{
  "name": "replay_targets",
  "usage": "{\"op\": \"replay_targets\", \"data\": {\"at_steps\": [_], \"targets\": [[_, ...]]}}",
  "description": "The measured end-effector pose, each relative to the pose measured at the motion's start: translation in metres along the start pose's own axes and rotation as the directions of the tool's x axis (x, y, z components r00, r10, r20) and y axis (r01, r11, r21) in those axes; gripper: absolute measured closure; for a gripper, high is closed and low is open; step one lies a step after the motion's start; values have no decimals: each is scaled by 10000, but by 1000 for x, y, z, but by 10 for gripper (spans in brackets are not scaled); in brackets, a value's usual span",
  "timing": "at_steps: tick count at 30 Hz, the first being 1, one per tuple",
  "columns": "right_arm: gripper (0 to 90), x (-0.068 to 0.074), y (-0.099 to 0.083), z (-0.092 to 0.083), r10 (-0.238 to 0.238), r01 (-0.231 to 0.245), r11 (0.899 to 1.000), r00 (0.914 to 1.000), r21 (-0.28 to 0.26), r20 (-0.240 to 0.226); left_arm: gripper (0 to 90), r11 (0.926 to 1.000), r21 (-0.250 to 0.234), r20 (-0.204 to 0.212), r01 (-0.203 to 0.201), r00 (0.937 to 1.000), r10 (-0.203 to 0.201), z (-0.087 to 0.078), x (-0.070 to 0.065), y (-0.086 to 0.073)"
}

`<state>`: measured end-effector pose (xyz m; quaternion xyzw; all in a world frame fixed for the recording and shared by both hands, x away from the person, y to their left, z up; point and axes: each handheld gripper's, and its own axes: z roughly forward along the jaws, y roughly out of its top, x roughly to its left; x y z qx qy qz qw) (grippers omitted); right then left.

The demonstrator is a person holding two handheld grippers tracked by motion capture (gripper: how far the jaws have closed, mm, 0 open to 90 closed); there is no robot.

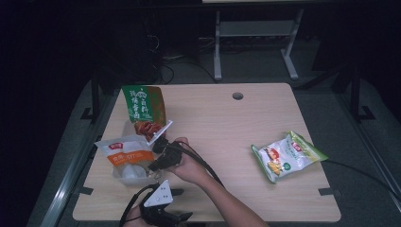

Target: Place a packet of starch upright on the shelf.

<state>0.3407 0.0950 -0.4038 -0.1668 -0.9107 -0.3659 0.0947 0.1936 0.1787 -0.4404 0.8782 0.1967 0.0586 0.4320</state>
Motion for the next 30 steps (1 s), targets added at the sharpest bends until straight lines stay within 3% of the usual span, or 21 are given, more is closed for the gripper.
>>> {"op": "replay_targets", "data": {"at_steps": [7,12,13,19,30], "targets": [[896,0,-3,3,47,-50,9997,9999,226,154,245,9999,51,21,-121,9999,121,1,0,0],[841,1,-5,-3,11,-10,9995,10000,-309,39,246,10000,53,31,13,10000,-13,0,0,0],[821,0,-6,-9,20,-22,9981,10000,-613,-30,245,10000,54,37,49,10000,-49,1,0,-1],[737,0,-10,-31,54,-73,9919,9999,-1265,-154,246,10000,10,-10,67,10000,-67,0,0,0],[652,-10,-40,-73,804,-757,9816,9966,-1755,200,246,10000,68,-100,-7,10000,8,2,4,2]]}}
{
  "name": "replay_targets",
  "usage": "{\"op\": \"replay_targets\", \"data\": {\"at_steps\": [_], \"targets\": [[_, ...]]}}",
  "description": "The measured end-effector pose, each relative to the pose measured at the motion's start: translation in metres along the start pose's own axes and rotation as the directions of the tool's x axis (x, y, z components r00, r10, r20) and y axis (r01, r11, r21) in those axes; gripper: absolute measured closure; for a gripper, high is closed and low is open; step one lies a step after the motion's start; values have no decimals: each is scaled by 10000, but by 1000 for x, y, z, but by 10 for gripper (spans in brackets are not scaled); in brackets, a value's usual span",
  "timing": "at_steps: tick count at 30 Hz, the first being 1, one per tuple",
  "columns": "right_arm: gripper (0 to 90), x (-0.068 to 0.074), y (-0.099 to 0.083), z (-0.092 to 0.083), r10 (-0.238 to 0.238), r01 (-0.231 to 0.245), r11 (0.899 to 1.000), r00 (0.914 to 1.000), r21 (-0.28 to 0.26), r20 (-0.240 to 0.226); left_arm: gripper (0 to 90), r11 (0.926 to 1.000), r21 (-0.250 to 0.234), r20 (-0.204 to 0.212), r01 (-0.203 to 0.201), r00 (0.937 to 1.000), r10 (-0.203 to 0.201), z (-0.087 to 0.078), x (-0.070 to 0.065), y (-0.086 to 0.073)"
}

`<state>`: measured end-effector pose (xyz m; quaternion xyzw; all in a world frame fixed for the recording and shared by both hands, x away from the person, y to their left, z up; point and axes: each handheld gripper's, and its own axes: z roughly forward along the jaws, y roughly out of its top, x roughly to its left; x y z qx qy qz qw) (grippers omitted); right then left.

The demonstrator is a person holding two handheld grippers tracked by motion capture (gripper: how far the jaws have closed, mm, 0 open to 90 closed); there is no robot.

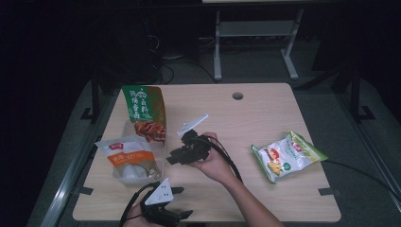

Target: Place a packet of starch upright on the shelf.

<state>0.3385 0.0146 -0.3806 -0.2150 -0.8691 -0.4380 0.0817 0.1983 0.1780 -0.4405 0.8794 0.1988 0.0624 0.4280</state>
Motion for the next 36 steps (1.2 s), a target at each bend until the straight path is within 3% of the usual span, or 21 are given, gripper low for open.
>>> {"op": "replay_targets", "data": {"at_steps": [17,20,23,36], "targets": [[540,-11,-45,-47,597,-567,9968,9968,-570,532,245,9999,-135,-36,88,10000,-88,3,3,2],[523,-13,-56,-53,744,-701,9953,9953,-673,627,245,10000,-30,-51,-65,10000,65,3,4,3],[498,-16,-68,-61,996,-931,9922,9920,-834,770,245,10000,-36,-16,71,10000,-71,4,2,4],[458,-27,-110,-98,1588,-1417,9815,9783,-1291,1330,244,10000,-57,-30,-38,10000,37,10,4,23]]}}
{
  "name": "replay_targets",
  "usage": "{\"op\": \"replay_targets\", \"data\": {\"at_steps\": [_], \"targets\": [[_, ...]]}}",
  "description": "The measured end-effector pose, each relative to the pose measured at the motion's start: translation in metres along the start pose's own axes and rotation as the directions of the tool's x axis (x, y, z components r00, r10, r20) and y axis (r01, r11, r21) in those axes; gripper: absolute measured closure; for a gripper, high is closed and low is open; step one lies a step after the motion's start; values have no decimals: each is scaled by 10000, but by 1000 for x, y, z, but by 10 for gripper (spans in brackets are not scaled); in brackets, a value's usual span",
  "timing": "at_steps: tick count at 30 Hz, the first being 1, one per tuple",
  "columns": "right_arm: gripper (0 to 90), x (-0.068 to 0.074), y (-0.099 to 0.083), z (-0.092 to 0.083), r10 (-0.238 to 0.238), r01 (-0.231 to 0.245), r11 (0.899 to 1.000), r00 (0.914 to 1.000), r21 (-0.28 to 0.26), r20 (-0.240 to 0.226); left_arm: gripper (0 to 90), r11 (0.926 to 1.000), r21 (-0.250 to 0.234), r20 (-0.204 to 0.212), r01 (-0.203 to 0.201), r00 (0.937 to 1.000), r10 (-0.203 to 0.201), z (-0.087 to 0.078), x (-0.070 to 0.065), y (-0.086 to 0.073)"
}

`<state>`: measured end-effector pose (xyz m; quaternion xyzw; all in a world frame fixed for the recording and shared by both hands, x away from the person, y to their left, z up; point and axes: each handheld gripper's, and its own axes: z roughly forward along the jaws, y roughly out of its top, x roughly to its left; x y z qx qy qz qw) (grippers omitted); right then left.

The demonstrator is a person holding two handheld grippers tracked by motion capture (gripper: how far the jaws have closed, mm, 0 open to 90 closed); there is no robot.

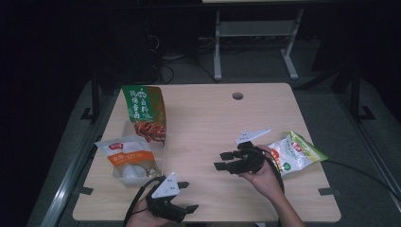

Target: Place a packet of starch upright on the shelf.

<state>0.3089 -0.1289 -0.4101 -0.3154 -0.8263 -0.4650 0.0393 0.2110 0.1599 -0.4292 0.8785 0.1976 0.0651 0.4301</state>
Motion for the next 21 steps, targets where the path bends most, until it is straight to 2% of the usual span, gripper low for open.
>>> {"op": "replay_targets", "data": {"at_steps": [12,17,21], "targets": [[422,-18,-27,-37,528,-521,9986,9951,-105,839,244,9999,-85,-28,105,9999,-105,12,15,14],[412,-22,-35,-52,612,-581,9980,9889,-267,1356,244,9996,-155,-103,232,9997,-233,15,17,10],[405,-28,-42,-65,872,-800,9957,9801,-468,1785,244,9996,-183,-113,203,9997,-205,14,16,9]]}}
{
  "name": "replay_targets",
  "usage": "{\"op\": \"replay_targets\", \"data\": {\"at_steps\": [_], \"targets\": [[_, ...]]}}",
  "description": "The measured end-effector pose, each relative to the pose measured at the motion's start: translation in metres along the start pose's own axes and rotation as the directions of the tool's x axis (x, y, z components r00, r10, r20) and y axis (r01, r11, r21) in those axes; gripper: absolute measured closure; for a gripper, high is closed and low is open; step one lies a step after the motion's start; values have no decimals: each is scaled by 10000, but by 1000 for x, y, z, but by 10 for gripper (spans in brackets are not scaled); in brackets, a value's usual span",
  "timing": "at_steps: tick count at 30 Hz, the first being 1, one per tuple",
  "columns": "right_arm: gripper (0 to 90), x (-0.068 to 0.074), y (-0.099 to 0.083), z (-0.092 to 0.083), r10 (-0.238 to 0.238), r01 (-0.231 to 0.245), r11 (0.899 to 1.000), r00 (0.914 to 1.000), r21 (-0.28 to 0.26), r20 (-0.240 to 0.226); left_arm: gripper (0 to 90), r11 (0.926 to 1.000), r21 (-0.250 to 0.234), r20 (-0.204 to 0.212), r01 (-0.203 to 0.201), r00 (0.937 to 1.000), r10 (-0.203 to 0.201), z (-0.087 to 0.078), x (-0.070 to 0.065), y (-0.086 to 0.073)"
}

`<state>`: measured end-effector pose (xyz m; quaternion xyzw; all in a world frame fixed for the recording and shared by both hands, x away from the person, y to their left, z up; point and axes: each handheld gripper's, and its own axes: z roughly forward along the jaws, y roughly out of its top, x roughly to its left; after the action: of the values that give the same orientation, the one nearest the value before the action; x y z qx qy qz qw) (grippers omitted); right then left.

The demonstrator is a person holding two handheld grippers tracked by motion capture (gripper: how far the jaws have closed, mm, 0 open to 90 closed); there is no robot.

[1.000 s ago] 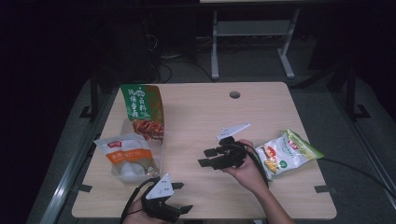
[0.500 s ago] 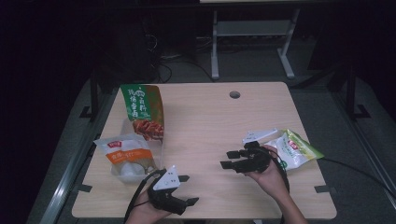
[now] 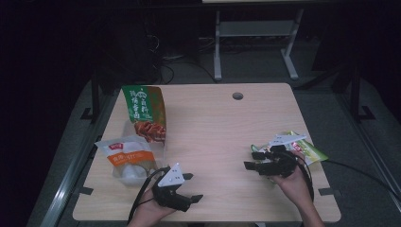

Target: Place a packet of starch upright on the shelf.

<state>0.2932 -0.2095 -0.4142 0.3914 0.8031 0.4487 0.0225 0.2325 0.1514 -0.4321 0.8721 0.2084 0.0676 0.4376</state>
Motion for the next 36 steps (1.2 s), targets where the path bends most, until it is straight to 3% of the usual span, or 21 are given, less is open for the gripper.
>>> {"op": "replay_targets", "data": {"at_steps": [11,15,21,26,30,36], "targets": [[375,-22,-9,-27,546,-504,9980,9911,-374,1214,242,10000,-46,135,62,9999,-62,-3,0,-6],[369,-34,-16,-35,917,-883,9957,9807,-272,1725,242,10000,-63,168,65,9998,-64,-4,-1,-6],[353,-48,-24,-41,1037,-1049,9944,9589,-93,2642,242,9999,-90,173,70,9998,-69,-5,0,-6],[326,-56,-30,-34,1105,-1214,9924,9492,190,2946,242,10000,-11,208,41,9998,-41,-4,-1,-6],[332,-57,-32,-30,1042,-1152,9931,9491,197,2972,241,10000,-40,220,38,9998,-37,-3,-1,-6],[333,-52,-29,-21,490,-656,9966,9572,492,2852,242,9999,5,195,103,9998,-103,-1,-2,-6]]}}
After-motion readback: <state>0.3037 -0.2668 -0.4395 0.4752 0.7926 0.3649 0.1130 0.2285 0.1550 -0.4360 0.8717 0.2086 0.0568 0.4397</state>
